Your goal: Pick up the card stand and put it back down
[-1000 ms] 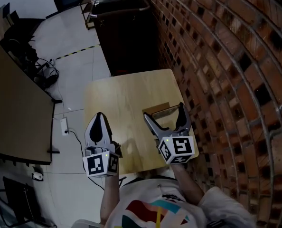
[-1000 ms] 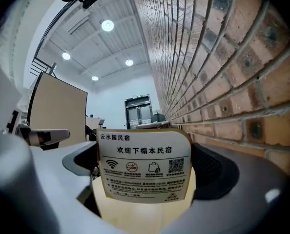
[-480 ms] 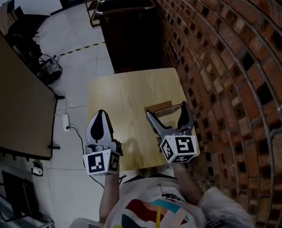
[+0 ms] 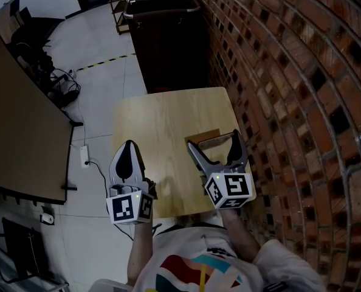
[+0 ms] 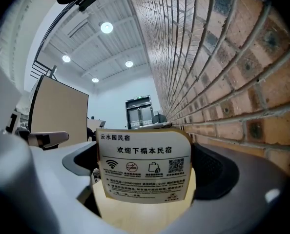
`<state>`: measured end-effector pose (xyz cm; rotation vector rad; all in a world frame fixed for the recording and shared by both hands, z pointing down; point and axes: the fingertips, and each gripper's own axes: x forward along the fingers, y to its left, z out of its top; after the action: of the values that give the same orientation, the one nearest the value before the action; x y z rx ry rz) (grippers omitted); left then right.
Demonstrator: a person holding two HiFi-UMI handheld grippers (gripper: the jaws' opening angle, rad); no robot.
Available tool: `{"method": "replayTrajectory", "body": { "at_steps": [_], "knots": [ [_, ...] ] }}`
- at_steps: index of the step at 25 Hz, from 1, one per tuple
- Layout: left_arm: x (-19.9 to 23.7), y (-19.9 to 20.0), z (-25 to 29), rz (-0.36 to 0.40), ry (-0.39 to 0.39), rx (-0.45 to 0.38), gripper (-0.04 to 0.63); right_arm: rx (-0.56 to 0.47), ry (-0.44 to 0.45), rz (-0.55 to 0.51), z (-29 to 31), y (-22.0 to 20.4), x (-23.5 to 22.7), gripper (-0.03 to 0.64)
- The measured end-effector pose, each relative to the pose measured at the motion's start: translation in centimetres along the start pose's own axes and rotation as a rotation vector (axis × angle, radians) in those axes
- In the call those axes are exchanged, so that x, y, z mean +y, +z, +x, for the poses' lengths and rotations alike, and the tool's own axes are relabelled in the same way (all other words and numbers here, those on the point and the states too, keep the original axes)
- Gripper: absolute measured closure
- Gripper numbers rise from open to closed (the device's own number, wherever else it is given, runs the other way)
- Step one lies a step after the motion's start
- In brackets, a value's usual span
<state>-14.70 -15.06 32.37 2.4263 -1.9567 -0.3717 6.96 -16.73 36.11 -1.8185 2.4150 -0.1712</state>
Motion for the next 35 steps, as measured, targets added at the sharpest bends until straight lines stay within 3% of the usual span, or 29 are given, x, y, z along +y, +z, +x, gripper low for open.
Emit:
{"method": "replayTrajectory", "body": {
  "at_steps": [12,17,26,31,35],
  "knots": [
    [0.1,-0.4,0.1,0.022,0.007,0.019,0.591,0.016,-0.004,0.004,0.1,-0.4,-0.1,0.041],
    [0.2,0.3,0.1,-0.020,0.001,-0.031,0.589,0.021,-0.005,0.005,0.2,-0.5,-0.2,0.041],
    [0.8,-1.1,0.6,-0.030,0.014,0.016,0.589,0.037,-0.010,0.001,1.7,-1.1,-0.7,0.041],
    [1.3,-2.9,0.8,-0.048,0.027,0.057,0.589,0.074,-0.009,-0.038,5.8,-2.7,-2.1,0.041],
    [2.2,-5.2,0.7,-0.059,0.045,0.115,0.589,0.161,-0.071,-0.109,12.1,-6.8,-5.0,0.041]
  ]
}}
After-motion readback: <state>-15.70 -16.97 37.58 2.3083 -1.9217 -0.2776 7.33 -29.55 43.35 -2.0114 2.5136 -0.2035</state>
